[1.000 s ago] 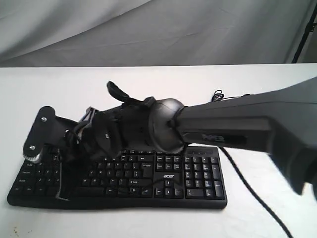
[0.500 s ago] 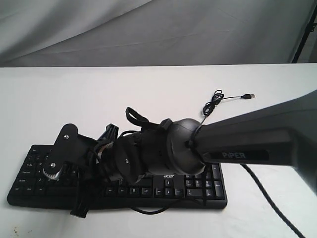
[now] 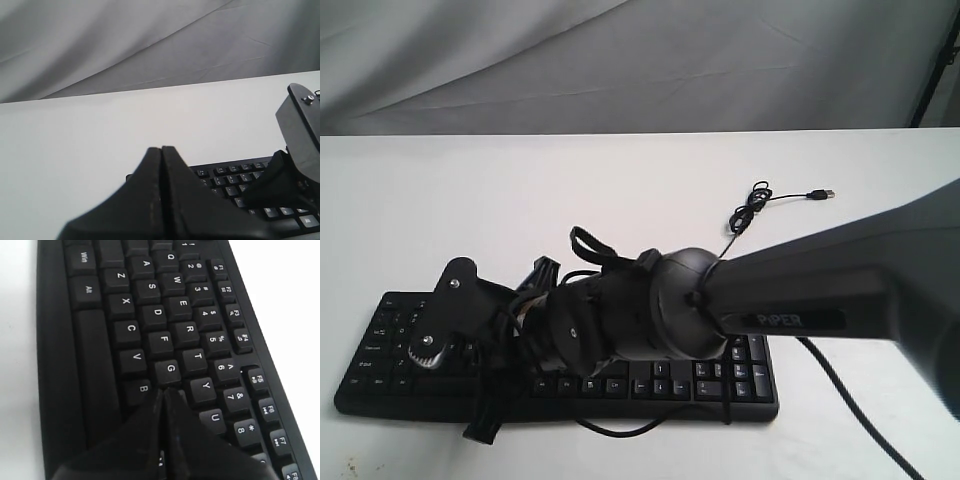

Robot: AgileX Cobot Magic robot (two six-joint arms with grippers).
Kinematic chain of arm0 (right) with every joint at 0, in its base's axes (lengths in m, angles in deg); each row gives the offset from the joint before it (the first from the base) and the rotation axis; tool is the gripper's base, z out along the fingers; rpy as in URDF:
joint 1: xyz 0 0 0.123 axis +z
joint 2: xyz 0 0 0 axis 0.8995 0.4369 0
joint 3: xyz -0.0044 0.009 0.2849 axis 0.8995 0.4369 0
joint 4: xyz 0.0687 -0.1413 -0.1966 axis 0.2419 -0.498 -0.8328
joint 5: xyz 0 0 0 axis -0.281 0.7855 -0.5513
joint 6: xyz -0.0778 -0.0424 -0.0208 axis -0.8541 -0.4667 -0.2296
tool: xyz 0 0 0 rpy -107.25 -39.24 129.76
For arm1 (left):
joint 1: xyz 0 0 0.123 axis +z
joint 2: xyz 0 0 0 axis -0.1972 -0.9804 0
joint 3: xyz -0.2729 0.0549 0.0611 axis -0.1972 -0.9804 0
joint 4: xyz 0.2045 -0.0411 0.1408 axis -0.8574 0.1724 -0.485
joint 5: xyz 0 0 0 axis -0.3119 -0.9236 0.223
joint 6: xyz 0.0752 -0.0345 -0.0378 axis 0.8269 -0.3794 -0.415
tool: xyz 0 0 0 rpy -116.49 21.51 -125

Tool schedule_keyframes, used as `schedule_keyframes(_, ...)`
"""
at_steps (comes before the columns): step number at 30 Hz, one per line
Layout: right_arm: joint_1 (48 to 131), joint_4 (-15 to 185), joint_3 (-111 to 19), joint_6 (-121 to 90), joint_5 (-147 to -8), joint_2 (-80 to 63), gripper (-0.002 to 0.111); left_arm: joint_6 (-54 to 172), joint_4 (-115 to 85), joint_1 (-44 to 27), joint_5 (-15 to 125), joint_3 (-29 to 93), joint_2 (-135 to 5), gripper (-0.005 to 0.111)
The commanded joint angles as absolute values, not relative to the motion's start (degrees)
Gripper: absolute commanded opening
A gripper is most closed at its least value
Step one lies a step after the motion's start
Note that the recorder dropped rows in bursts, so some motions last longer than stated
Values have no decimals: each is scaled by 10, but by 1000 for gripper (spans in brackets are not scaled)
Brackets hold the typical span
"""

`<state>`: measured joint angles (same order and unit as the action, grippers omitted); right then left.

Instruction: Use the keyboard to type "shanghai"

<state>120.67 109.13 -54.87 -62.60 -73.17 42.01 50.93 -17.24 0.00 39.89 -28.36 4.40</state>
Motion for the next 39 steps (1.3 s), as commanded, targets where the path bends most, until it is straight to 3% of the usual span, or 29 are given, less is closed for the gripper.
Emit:
schedule_keyframes(1,1207,1095,-547,-629,-738,427,0,508,-173,-2,402,-286,46,0)
schedule_keyframes(27,1207,1098,-547,-629,-738,431,0,508,-173,-2,402,-286,46,0)
schedule_keyframes(33,1207,1098,-628,-629,-691,435,0,508,-173,-2,402,-286,46,0)
schedule_keyframes(39,1207,1095,-630,-629,-698,447,0,508,-173,-2,402,-286,46,0)
